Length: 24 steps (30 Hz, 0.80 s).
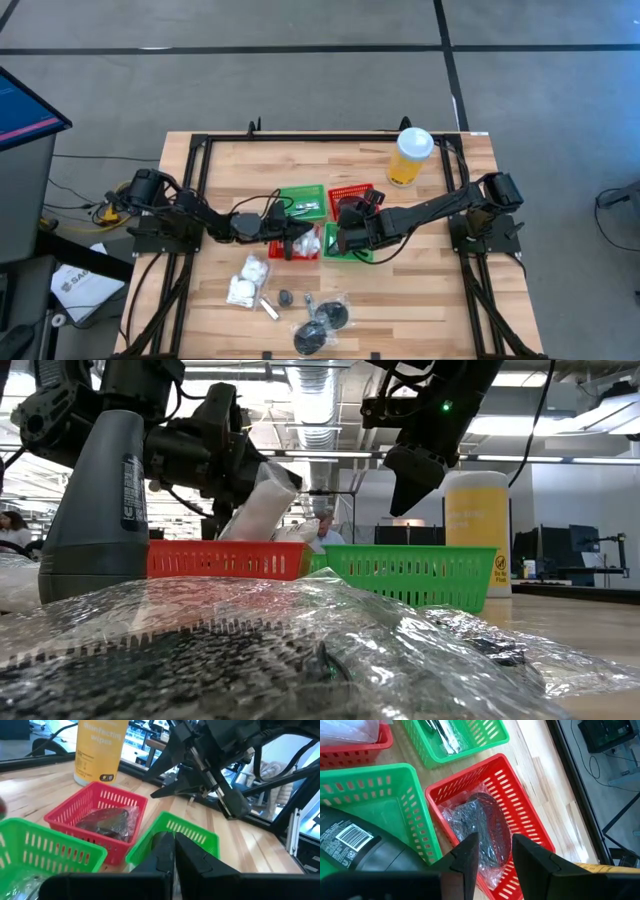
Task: Pick & Place Travel size toiletries
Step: Put the white cotton pack into the left red basket
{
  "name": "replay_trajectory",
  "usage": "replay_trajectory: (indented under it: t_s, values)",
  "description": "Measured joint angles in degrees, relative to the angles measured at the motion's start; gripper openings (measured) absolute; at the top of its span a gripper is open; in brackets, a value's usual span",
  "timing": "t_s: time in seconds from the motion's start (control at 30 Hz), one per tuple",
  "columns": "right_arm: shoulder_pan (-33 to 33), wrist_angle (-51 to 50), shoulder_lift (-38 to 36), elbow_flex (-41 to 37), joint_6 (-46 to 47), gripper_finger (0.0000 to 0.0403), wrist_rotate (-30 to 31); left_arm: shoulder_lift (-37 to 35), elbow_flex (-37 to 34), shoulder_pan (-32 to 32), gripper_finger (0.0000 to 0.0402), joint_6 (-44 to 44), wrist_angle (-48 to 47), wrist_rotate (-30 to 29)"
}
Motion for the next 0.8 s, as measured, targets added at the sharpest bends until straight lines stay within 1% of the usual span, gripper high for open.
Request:
replay_trajectory:
  t_s: [0.2,0.67,0.8]
  values:
    - [0.00,0.00,0.00,0.00,0.00,0.0108,0.00,0.11,0.02,0.01,0.0004,-1.79,-0.17,0.04]
    - [0.00,0.00,0.00,0.00,-0.01,0.0108,0.00,0.11,0.02,0.02,0.0071,-1.91,-0.73,0.24]
    - [0.00,0.00,0.00,0.00,-0.03,0.0108,-0.03,-0.73,-0.01,0.04,0.0080,0.92,-0.56,0.21]
